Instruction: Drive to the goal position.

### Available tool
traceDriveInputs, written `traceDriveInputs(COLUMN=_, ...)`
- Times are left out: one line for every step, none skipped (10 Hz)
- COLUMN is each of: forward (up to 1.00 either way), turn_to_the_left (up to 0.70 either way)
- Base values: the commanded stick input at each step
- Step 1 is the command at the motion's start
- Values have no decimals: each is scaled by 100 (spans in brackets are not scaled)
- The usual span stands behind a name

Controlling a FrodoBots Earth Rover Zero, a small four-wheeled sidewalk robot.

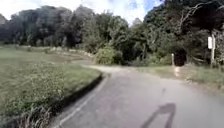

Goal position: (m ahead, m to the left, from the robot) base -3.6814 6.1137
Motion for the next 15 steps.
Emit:
traceDriveInputs(forward=0, turn_to_the_left=-8)
traceDriveInputs(forward=0, turn_to_the_left=-37)
traceDriveInputs(forward=0, turn_to_the_left=-46)
traceDriveInputs(forward=0, turn_to_the_left=-53)
traceDriveInputs(forward=0, turn_to_the_left=-57)
traceDriveInputs(forward=0, turn_to_the_left=-70)
traceDriveInputs(forward=0, turn_to_the_left=-70)
traceDriveInputs(forward=0, turn_to_the_left=-70)
traceDriveInputs(forward=0, turn_to_the_left=-70)
traceDriveInputs(forward=0, turn_to_the_left=-70)
traceDriveInputs(forward=0, turn_to_the_left=-70)
traceDriveInputs(forward=0, turn_to_the_left=-70)
traceDriveInputs(forward=0, turn_to_the_left=-70)
traceDriveInputs(forward=0, turn_to_the_left=-70)
traceDriveInputs(forward=0, turn_to_the_left=-70)
